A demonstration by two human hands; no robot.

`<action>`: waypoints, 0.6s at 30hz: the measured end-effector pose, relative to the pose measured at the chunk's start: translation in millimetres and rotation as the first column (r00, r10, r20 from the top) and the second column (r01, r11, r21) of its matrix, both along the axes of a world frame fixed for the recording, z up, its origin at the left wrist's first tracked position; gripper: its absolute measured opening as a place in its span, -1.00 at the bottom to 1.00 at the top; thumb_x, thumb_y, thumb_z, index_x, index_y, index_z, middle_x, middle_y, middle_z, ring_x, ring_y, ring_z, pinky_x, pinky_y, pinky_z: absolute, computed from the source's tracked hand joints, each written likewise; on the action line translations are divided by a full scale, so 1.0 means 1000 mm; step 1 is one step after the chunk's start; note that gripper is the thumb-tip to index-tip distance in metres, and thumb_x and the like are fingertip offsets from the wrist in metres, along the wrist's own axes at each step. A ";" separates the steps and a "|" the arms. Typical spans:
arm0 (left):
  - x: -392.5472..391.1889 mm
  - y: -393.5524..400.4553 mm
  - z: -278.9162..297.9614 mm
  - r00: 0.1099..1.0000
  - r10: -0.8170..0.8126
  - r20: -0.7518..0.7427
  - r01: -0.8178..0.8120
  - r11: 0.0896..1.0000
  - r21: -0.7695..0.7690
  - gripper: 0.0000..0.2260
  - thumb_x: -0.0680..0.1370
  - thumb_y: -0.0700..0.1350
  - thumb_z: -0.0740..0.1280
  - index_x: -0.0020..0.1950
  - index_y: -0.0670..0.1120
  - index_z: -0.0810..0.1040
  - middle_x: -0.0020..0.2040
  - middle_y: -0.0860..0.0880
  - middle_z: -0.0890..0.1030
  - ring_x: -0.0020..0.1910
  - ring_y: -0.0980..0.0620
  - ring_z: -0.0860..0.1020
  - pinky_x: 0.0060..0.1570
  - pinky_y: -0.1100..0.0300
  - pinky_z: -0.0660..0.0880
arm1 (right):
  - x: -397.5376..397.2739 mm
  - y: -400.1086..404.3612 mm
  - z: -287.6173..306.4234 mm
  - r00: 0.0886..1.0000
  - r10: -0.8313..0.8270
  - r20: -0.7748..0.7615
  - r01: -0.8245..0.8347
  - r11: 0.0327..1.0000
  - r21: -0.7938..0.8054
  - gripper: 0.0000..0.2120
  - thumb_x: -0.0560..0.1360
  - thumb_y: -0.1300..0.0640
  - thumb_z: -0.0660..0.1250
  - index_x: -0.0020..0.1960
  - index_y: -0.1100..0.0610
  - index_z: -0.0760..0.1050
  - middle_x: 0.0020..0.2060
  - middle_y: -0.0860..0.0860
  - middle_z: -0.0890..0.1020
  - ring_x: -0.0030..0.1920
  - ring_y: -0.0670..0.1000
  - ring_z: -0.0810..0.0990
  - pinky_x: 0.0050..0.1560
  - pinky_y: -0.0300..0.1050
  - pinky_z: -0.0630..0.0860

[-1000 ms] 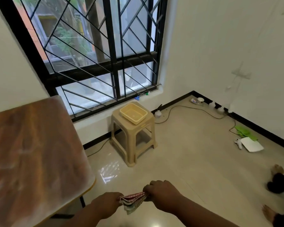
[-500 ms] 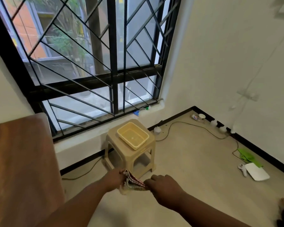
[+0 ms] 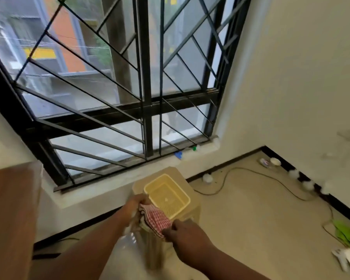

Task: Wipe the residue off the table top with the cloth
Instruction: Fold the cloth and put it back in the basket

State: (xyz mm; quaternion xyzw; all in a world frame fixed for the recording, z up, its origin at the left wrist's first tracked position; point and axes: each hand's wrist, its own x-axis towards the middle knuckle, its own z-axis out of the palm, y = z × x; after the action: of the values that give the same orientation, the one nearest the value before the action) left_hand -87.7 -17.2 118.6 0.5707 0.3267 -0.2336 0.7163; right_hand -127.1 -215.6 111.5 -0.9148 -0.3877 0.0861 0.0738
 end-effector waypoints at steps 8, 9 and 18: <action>0.086 -0.022 -0.031 0.999 -0.007 -0.039 0.020 0.939 0.342 -0.87 0.58 -0.23 0.25 0.09 -0.14 0.52 -0.06 -0.18 0.57 -0.22 -0.03 0.52 -0.44 0.26 0.45 | 0.096 -0.015 -0.044 0.986 0.049 -0.161 -0.065 0.993 -0.096 -0.37 0.47 0.22 0.31 0.44 -0.05 0.14 0.21 0.21 0.39 0.10 0.23 0.45 -0.02 0.12 0.45; 0.092 -0.023 -0.033 0.998 0.005 -0.068 0.018 0.941 0.338 -0.87 0.56 -0.24 0.26 0.09 -0.17 0.53 -0.11 -0.18 0.57 -0.23 -0.04 0.52 -0.46 0.26 0.45 | 0.102 -0.017 -0.047 0.983 0.058 -0.173 -0.077 0.992 -0.103 -0.35 0.47 0.22 0.30 0.46 -0.05 0.12 0.24 0.21 0.37 0.12 0.24 0.44 0.00 0.13 0.45; 0.178 -0.022 -0.078 0.970 -0.192 -0.147 0.231 0.915 0.330 -0.65 0.52 -0.33 0.20 0.21 0.00 0.53 0.02 -0.16 0.59 -0.08 -0.05 0.55 -0.21 0.16 0.52 | 0.159 -0.021 -0.074 0.954 -0.059 -0.295 0.010 0.987 -0.163 -0.43 0.53 0.21 0.15 0.50 -0.05 0.12 0.35 0.18 0.27 0.27 0.22 0.30 0.19 0.14 0.34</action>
State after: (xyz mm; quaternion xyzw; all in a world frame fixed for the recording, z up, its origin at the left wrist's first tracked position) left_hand 90.1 -38.8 40.7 0.7052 0.3381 -0.2805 0.5566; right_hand 32.0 -237.0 37.2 -0.9009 -0.3477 0.2528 0.0595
